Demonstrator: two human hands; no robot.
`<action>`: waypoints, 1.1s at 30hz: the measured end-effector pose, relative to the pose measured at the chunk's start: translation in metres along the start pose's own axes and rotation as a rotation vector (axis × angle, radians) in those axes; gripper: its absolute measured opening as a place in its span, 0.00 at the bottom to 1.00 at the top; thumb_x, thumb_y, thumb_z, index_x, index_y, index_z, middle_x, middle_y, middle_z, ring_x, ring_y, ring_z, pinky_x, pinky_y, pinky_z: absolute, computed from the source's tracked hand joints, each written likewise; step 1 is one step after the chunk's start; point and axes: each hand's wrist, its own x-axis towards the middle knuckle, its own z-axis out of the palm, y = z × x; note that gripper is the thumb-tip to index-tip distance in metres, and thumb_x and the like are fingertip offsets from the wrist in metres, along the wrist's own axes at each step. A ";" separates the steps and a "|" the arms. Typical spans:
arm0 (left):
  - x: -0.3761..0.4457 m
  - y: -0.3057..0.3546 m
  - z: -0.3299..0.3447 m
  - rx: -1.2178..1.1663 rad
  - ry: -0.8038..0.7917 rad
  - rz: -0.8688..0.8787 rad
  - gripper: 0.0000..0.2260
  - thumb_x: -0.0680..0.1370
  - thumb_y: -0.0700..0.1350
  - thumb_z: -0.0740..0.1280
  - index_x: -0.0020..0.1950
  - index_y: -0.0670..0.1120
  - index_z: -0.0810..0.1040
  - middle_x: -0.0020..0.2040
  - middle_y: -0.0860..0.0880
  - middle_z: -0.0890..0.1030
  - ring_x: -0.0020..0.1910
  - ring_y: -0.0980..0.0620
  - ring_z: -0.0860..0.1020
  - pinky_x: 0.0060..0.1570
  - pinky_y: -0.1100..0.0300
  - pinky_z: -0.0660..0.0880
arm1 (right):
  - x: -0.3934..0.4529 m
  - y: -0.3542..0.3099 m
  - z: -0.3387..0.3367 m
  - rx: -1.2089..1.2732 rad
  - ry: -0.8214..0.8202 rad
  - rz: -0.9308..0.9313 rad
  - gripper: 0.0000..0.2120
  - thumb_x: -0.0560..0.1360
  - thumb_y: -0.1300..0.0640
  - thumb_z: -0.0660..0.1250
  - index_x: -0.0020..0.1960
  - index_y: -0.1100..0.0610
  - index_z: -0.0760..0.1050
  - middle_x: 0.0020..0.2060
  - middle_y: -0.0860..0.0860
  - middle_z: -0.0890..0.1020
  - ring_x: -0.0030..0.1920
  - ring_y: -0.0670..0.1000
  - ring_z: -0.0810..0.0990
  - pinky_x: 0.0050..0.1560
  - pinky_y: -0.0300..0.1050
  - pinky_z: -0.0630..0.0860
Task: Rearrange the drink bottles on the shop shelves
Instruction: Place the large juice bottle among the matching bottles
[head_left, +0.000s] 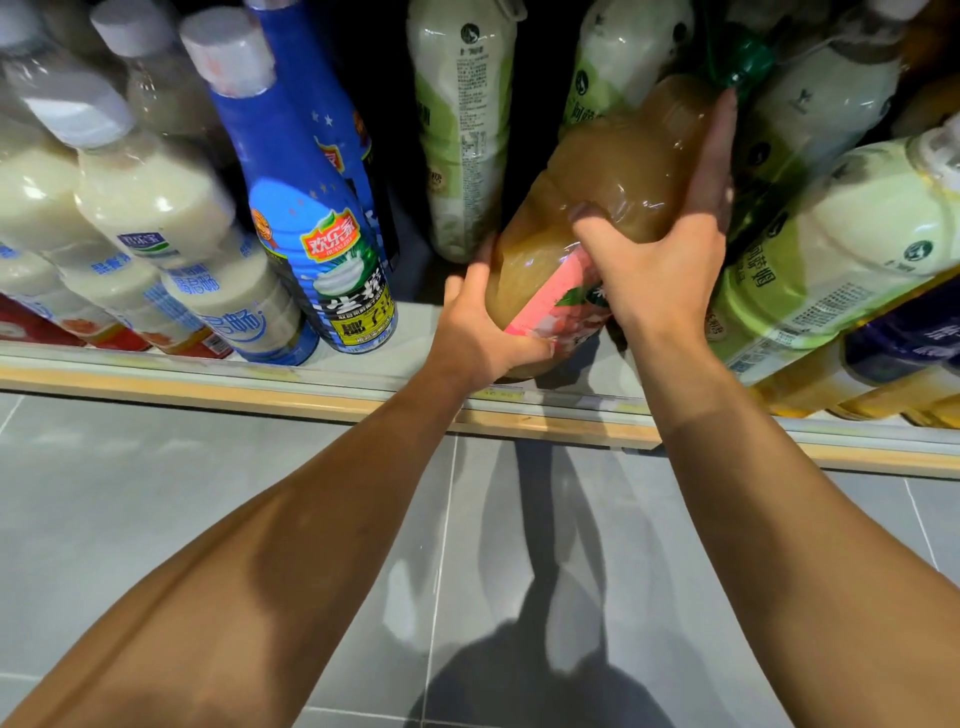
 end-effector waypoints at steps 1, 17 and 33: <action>-0.004 0.002 -0.001 0.006 0.001 -0.002 0.42 0.59 0.50 0.85 0.68 0.51 0.68 0.56 0.48 0.68 0.52 0.53 0.72 0.55 0.59 0.75 | -0.004 -0.004 -0.002 0.018 -0.011 0.029 0.38 0.57 0.38 0.74 0.64 0.52 0.75 0.56 0.51 0.80 0.57 0.53 0.79 0.59 0.48 0.77; -0.143 0.040 -0.098 0.171 -0.029 -0.119 0.53 0.51 0.62 0.81 0.74 0.56 0.66 0.60 0.49 0.79 0.58 0.54 0.79 0.59 0.55 0.78 | -0.111 -0.078 -0.062 0.097 -0.237 0.080 0.42 0.68 0.43 0.74 0.78 0.41 0.59 0.74 0.55 0.64 0.69 0.49 0.69 0.69 0.38 0.65; -0.454 0.369 -0.274 0.110 -0.130 -0.553 0.56 0.57 0.52 0.86 0.78 0.56 0.59 0.63 0.48 0.68 0.59 0.53 0.73 0.59 0.69 0.69 | -0.224 -0.397 -0.340 0.062 -0.473 0.375 0.37 0.71 0.46 0.75 0.74 0.36 0.63 0.74 0.49 0.64 0.71 0.47 0.67 0.71 0.44 0.68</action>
